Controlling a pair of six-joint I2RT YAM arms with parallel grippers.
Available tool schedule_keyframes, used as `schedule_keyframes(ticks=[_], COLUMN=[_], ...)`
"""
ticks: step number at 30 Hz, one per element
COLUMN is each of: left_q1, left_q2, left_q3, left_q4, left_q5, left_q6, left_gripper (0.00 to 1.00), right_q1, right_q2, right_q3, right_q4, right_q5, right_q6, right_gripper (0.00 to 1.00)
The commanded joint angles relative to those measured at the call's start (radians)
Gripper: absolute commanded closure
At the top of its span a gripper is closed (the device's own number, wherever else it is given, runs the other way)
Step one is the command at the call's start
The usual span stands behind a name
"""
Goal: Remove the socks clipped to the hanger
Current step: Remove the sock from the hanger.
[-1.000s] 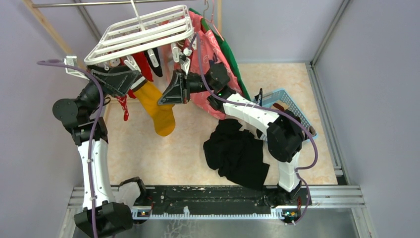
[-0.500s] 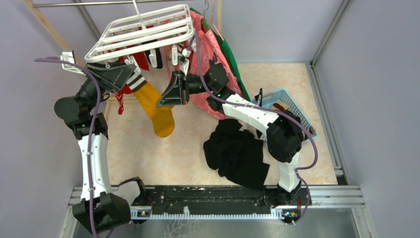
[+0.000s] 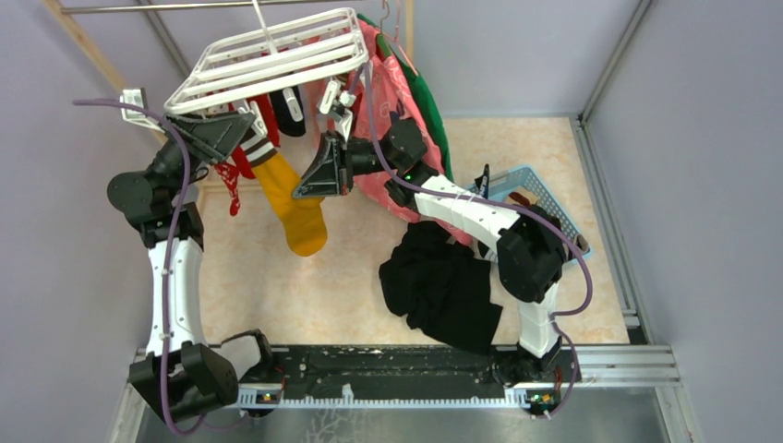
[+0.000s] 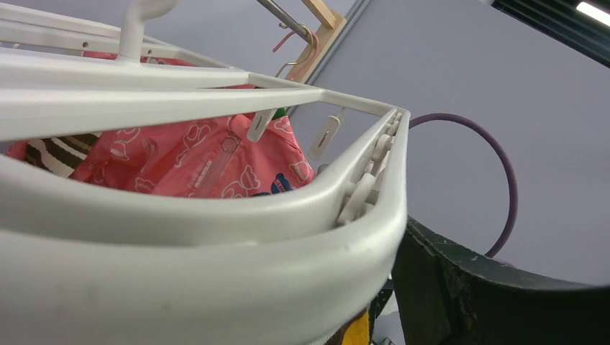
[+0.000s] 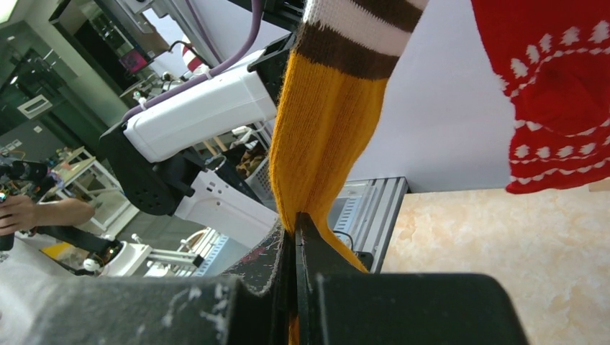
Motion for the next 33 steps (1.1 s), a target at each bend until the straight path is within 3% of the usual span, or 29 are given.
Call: schedule_keyframes(ticks=[1,6,15,19,27,33], left_q1=[-0.012,-0.016,-0.020,-0.022,-0.022,-0.021], left_q2=[0.003,-0.001,-0.024,-0.040,-0.088,-0.078], left_q3=[0.036,0.032,0.000,-0.022,-0.064,-0.072], left_q4=[0.086,0.134,0.117,0.092,0.001,0.047], left_q5=[0.008,0.016,0.028,0.046,0.067,0.053], left_q6=[-0.030,-0.057,-0.058,-0.023,0.093,0.062], left_gripper=[0.22,0.25,0.37,0.40,0.34,0.33], right_q1=[0.015,0.014,0.013,0.006,-0.008,-0.009], right_q2=[-0.028,-0.029,-0.071,-0.091,-0.125,-0.119], right_q3=[0.025,0.034,0.068,0.070,0.041,0.028], right_q4=[0.023,-0.013,-0.296,-0.344,-0.343,-0.301], right_q5=[-0.017,-0.014,0.059,0.080,0.081,0.077], right_q6=[-0.021,-0.038,-0.178,-0.208,-0.217,-0.185], right_gripper=[1.00,1.00,0.99,0.97,0.94,0.94])
